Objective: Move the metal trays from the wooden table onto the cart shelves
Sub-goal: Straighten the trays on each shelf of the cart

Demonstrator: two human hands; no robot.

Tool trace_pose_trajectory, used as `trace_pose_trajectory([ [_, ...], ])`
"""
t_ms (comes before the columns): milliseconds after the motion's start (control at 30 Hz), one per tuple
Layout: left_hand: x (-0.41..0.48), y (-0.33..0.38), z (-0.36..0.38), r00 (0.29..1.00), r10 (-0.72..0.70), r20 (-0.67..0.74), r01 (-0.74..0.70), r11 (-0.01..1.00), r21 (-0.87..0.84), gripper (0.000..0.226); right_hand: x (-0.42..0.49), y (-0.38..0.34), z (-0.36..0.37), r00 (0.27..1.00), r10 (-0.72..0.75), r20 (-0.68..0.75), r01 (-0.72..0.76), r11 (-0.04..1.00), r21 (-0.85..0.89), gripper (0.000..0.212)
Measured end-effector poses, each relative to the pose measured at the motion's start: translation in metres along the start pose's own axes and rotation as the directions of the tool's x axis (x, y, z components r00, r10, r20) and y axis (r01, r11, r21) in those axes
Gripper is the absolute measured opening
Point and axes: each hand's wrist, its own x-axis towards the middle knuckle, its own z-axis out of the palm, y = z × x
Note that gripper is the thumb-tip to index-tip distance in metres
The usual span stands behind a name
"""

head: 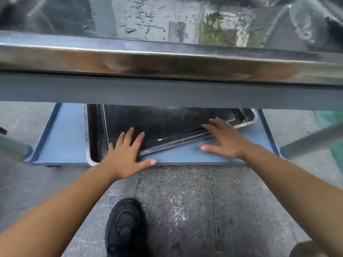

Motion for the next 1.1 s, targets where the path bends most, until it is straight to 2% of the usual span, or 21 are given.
trace_pose_trajectory([
  [100,0.008,0.001,0.014,0.995,-0.088,-0.038,0.087,0.996,-0.018,0.111,0.021,0.014,0.004,0.998,0.056,0.01,-0.056,0.996,-0.065,0.115],
  [200,0.014,0.004,0.025,0.979,-0.142,-0.143,0.15,0.988,0.044,0.107,0.039,0.025,0.012,0.992,0.12,0.044,-0.115,0.988,-0.105,0.112],
  [400,0.024,-0.003,0.026,0.975,-0.131,-0.18,0.145,0.987,0.069,0.107,0.043,0.023,0.022,0.981,0.192,0.035,-0.189,0.979,-0.082,0.111],
  [833,0.078,-0.044,-0.015,0.99,0.027,-0.136,-0.003,0.985,0.173,0.105,0.039,-0.012,0.037,0.933,0.358,-0.031,-0.359,0.933,-0.029,0.119],
  [967,0.082,-0.038,-0.022,0.992,0.039,-0.123,-0.012,0.977,0.213,0.112,0.04,-0.006,0.027,0.95,0.313,-0.023,-0.314,0.945,-0.089,0.12],
  [1033,0.083,-0.03,-0.02,0.995,0.004,-0.096,0.017,0.976,0.217,0.116,0.041,-0.001,0.023,0.959,0.282,-0.002,-0.28,0.952,-0.119,0.117],
  [1100,0.083,-0.025,-0.015,0.996,-0.044,-0.083,0.06,0.978,0.198,0.118,0.042,0.001,0.025,0.959,0.281,0.044,-0.277,0.958,-0.075,0.114],
])
